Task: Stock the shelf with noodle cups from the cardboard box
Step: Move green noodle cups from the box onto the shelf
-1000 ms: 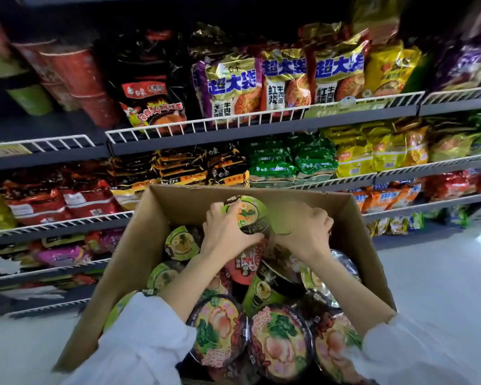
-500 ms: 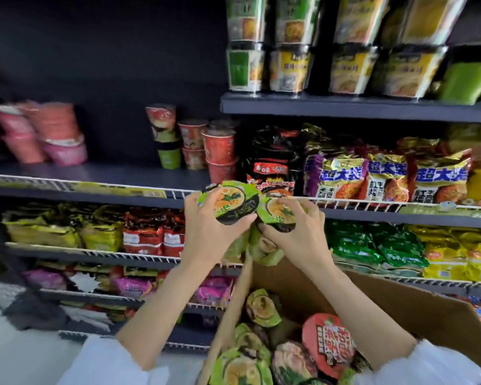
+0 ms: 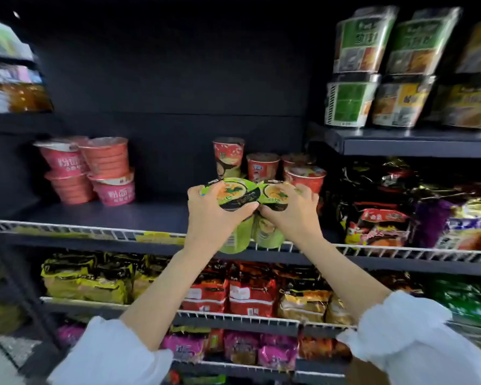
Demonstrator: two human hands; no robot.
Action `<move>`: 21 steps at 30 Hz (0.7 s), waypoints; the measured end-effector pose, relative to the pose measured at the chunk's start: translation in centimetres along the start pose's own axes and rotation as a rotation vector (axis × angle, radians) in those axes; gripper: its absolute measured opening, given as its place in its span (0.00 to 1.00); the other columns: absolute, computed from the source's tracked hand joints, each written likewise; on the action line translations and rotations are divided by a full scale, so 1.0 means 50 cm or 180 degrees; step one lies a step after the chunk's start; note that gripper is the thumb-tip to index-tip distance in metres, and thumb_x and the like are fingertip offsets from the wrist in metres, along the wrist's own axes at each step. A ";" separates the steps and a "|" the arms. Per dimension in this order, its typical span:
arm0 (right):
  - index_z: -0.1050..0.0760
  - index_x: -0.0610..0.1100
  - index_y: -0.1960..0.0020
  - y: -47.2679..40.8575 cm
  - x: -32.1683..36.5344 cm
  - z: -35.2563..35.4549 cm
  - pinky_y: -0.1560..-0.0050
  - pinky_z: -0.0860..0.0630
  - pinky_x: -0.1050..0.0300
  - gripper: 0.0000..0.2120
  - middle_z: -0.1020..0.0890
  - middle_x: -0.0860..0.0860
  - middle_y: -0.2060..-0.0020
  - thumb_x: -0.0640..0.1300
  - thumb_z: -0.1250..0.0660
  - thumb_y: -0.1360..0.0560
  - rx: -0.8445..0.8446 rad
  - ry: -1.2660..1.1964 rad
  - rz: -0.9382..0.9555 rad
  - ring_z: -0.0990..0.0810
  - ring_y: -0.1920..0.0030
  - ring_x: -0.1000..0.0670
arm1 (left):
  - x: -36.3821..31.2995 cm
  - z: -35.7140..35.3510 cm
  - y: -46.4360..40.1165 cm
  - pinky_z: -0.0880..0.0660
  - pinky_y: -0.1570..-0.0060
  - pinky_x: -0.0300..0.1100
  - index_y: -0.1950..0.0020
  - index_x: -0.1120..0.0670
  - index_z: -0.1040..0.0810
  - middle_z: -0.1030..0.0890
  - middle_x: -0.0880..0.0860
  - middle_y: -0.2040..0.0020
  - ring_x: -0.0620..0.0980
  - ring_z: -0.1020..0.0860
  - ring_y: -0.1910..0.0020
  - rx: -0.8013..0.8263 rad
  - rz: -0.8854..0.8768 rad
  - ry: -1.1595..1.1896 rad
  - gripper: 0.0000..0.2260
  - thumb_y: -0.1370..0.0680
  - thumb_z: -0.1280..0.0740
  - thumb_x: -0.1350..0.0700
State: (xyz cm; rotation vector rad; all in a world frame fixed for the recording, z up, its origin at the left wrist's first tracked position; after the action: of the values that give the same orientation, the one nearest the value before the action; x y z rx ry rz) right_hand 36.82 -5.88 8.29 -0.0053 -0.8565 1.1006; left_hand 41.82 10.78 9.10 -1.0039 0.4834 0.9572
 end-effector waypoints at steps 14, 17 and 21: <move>0.27 0.42 0.38 -0.278 -0.060 -0.227 0.31 0.38 0.49 0.20 0.22 0.43 0.42 0.54 0.38 0.24 0.0316 0.1111 -0.0028 0.26 0.38 0.42 | 0.108 -0.078 -0.260 0.37 0.43 0.33 0.33 0.48 0.29 0.38 0.47 0.42 0.46 0.31 0.38 0.0333 -0.0049 0.0062 0.33 0.34 0.26 0.41; 0.27 0.39 0.38 -0.288 -0.075 -0.243 0.39 0.30 0.52 0.19 0.24 0.41 0.39 0.47 0.33 0.26 0.0464 0.0708 -0.0007 0.26 0.38 0.42 | 0.100 -0.101 -0.285 0.37 0.44 0.33 0.33 0.47 0.28 0.38 0.47 0.43 0.43 0.32 0.42 0.0419 -0.0059 0.0206 0.31 0.34 0.25 0.42; 0.41 0.46 0.27 -0.290 -0.079 -0.210 0.40 0.27 0.59 0.39 0.24 0.49 0.39 0.36 0.26 0.33 0.1055 -0.0627 -0.0016 0.25 0.37 0.50 | 0.067 -0.125 -0.319 0.33 0.38 0.37 0.33 0.46 0.29 0.36 0.48 0.40 0.44 0.31 0.41 0.0496 -0.0131 0.0393 0.32 0.34 0.26 0.41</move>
State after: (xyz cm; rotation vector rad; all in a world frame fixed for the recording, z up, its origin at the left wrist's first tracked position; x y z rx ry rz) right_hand 53.73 -11.84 4.51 0.3863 -0.8386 1.2415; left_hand 57.57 3.64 11.43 -0.9315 0.6285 0.8111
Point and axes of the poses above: each hand's wrist, its own y-axis away from the middle knuckle, its own z-axis out of the back of the hand, x = y × z, the point moved 4 cm from there along -y, towards the middle knuckle
